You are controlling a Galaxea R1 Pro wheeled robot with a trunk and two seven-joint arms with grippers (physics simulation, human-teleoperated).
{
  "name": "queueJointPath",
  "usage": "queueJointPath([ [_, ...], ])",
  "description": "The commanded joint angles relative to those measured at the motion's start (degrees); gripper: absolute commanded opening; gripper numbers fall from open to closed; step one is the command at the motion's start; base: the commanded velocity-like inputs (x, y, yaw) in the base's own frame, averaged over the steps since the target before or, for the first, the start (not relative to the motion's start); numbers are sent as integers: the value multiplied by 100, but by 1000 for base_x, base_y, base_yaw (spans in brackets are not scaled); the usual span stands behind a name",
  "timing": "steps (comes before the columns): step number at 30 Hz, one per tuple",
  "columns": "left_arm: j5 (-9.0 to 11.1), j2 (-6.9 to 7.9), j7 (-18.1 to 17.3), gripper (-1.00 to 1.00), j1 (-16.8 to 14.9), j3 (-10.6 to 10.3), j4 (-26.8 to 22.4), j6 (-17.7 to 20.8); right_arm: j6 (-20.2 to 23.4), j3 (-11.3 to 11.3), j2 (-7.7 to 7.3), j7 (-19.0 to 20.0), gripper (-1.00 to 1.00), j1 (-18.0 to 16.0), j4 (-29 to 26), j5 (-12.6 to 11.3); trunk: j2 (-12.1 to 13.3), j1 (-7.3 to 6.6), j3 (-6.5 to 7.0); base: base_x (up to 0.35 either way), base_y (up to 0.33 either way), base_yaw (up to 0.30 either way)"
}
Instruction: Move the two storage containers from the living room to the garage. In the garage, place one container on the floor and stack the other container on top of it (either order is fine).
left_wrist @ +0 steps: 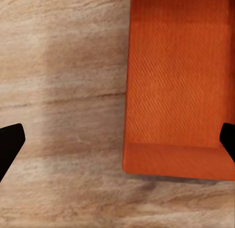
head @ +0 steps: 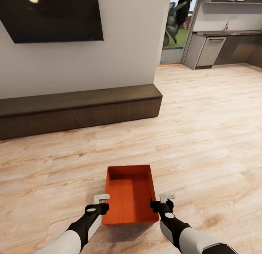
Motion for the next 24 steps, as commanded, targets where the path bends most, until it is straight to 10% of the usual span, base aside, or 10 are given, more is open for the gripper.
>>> queueJointPath([
  [1,29,1,21,100,0,-5,-12,28,-22,49,1,-18,100,-4,6,-58,-43,22,-22,0,0,0],
  [24,123,60,59,100,0,92,-45,-4,-30,-17,-35,-20,100,-4,120,-42,-764,417,-345,3,0,0],
])
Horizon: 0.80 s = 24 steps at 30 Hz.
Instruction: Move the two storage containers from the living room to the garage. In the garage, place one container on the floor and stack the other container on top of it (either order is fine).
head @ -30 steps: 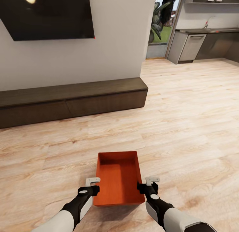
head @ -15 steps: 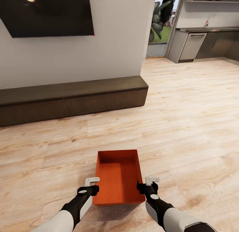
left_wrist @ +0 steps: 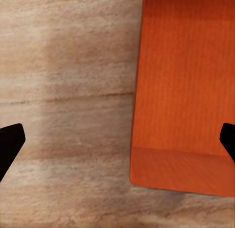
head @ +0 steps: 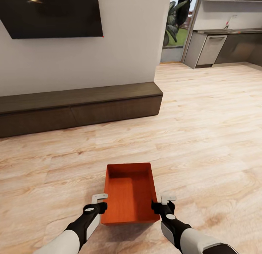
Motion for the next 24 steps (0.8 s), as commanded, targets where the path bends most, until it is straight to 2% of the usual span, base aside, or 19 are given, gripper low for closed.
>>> queueJointPath([
  [1,39,-2,17,100,0,3,-7,29,-24,55,1,-24,100,-4,17,-90,-1,0,-4,109,0,0],
  [8,51,-1,15,100,0,11,-5,27,-38,79,-156,-33,100,-4,41,-108,-1,0,-4,174,0,0],
  [19,52,6,14,100,0,12,-17,21,-56,87,-140,-38,100,-4,46,-108,-1,0,-4,208,0,0],
  [24,51,8,13,100,0,12,-23,20,-40,88,-122,-40,100,-4,122,-105,-1,0,-4,54,0,5],
])
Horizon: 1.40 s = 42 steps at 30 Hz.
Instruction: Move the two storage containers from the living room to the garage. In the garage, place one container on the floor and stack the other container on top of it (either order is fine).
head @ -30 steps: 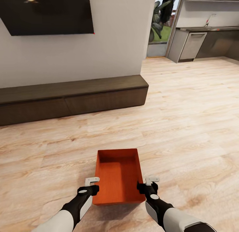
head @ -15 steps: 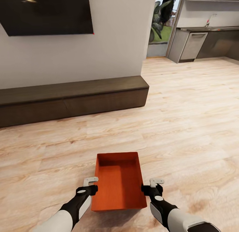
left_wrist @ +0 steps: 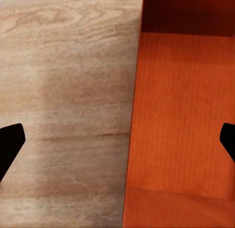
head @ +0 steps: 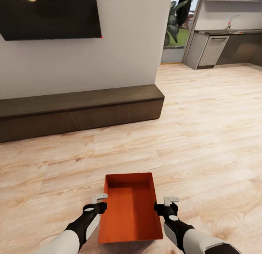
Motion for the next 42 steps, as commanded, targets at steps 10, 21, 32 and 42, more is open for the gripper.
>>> queueJointPath([
  [10,35,-2,16,100,0,4,-15,28,6,51,-8,-13,100,-4,39,-58,-2,0,-4,6,0,124],
  [21,30,-2,16,100,0,3,-13,28,-11,51,-26,-9,100,-4,40,-62,-2,0,-4,0,0,6],
  [32,30,-2,13,100,0,-2,-13,28,-3,51,-22,-9,100,-4,40,-66,-2,0,-4,0,0,0],
  [42,-5,-3,-32,100,0,-89,16,30,-21,51,-35,12,100,-4,40,-37,-2,0,-4,0,0,0],
])
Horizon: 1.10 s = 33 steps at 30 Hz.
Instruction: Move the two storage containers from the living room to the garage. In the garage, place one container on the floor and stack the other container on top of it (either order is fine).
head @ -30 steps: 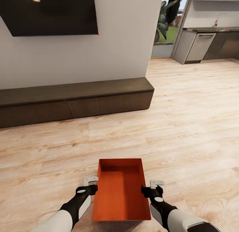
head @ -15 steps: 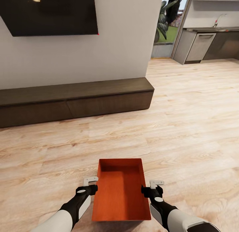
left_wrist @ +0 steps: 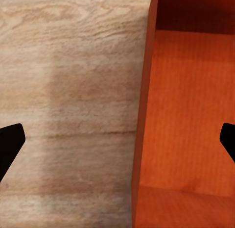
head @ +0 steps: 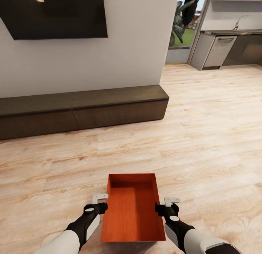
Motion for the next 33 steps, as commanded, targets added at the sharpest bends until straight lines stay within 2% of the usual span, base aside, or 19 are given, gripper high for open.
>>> queueJointPath([
  [1,40,-1,18,100,1,-3,-14,30,-18,49,-1,-17,100,-3,6,-58,-2,-1,-4,0,0,0],
  [13,68,-17,66,100,1,70,-24,37,-20,49,-14,-27,100,-3,6,-59,-2,-1,-4,0,0,0],
  [33,60,-25,38,100,1,62,-34,37,-20,49,-14,5,100,-3,12,-64,-804,439,-363,0,0,0],
])
